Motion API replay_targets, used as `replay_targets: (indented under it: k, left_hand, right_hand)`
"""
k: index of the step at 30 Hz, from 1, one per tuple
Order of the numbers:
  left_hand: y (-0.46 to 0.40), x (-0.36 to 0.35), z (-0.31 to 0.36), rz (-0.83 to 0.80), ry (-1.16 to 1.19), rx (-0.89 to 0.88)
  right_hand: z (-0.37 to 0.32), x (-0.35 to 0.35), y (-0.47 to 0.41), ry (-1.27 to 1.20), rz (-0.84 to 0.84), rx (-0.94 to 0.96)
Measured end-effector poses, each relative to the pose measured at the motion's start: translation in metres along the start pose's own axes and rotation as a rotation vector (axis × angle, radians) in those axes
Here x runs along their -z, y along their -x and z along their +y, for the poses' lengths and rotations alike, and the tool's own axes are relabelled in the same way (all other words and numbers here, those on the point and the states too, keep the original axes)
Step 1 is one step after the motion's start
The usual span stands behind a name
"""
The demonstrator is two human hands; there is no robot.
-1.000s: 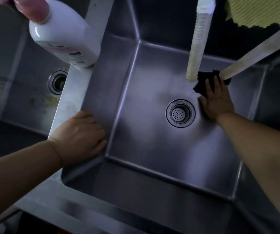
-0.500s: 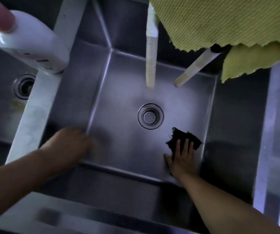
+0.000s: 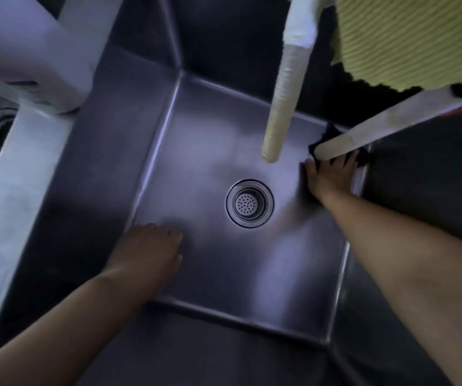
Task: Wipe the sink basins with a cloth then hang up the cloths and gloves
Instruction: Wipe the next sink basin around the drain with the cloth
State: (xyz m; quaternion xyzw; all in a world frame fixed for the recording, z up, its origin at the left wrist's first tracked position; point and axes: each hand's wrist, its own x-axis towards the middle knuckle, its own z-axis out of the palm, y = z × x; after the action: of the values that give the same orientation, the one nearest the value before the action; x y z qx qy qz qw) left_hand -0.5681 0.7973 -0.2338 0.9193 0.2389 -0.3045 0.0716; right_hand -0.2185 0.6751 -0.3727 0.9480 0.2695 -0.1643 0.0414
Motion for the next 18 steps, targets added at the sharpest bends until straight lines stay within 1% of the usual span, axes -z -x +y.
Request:
replay_targets:
  k: [2, 6, 10, 12, 14, 16, 18]
  left_hand:
    - [-0.002, -0.006, -0.007, 0.001, 0.04, 0.064]
    - [0.001, -0.018, -0.011, 0.062, 0.115, 0.123]
    - [0.004, -0.028, -0.007, 0.05, 0.087, 0.091]
    - [0.003, -0.029, -0.007, 0.045, 0.087, 0.084]
    - [0.002, -0.026, -0.006, 0.028, 0.102, 0.085]
    - [0.003, -0.022, -0.006, 0.008, 0.129, 0.096]
    - [0.006, -0.013, -0.004, 0.002, 0.147, 0.112]
  right_hand:
    - [-0.027, 0.001, -0.013, -0.038, 0.017, 0.045]
    - [-0.08, -0.006, -0.006, -0.122, 0.152, 0.233]
    - [-0.127, -0.012, -0.004, -0.018, 0.112, 0.343]
    - [-0.148, -0.016, 0.008, -0.046, 0.08, 0.429]
    - [-0.165, -0.023, 0.033, -0.053, 0.052, 0.571]
    - [-0.173, -0.031, 0.065, 0.017, 0.044, 0.744]
    - [-0.167, -0.038, 0.098, 0.041, -0.027, 0.874]
